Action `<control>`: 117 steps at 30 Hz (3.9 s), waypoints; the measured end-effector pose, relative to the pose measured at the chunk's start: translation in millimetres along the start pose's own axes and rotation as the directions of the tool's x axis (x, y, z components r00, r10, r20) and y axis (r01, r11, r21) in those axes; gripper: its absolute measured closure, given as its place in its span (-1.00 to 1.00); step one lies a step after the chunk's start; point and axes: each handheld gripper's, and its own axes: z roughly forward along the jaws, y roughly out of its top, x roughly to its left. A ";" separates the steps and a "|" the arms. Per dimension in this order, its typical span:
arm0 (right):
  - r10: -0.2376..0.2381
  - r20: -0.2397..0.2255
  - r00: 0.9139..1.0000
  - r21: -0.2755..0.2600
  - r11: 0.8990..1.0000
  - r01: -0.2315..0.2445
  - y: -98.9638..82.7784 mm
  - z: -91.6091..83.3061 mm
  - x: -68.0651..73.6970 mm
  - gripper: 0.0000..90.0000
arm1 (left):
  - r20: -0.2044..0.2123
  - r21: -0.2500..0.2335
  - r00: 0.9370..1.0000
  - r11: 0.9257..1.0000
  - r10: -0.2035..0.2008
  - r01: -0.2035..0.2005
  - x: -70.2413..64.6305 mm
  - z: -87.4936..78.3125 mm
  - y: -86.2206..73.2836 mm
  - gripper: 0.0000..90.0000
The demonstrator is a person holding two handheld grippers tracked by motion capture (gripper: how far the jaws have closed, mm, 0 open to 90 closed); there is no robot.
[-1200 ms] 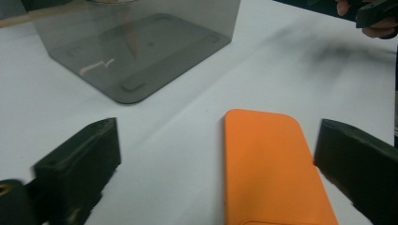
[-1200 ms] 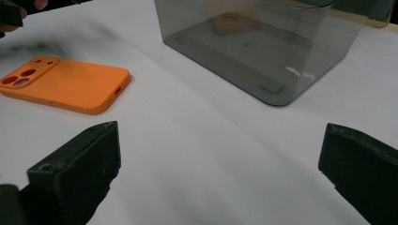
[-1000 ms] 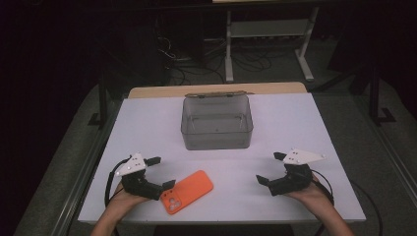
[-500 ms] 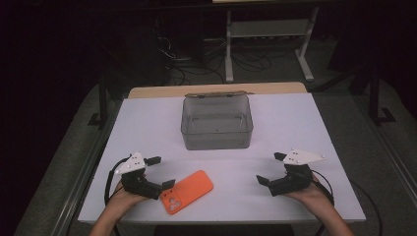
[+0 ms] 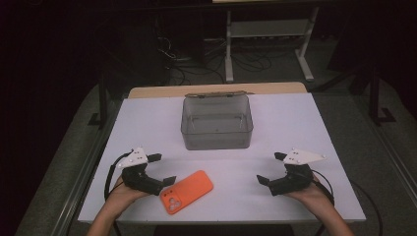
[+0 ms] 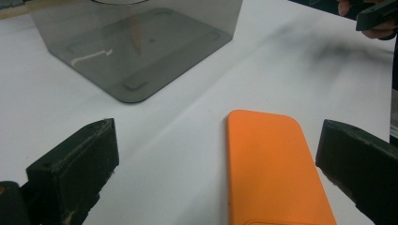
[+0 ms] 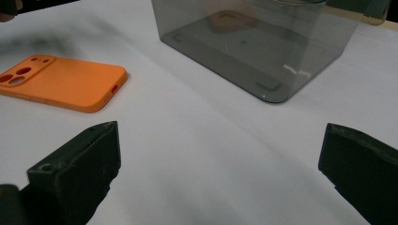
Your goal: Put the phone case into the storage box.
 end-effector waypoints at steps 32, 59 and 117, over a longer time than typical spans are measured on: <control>-0.003 0.001 1.000 -0.002 1.000 0.003 0.4 -0.5 0.4 -1.00 | 0.042 0.035 0.997 0.998 0.057 -0.059 -20.6 26.3 19.0 -1.00; -0.004 0.003 1.000 -0.002 1.000 0.004 0.4 -0.7 0.2 -1.00 | 0.040 0.181 0.995 0.979 0.090 -0.095 -31.3 39.2 18.8 -1.00; -0.002 0.005 1.000 0.001 1.000 0.002 -0.1 -0.5 -0.4 -1.00 | 0.067 0.365 0.989 0.919 0.135 -0.150 -45.2 49.7 -10.8 -1.00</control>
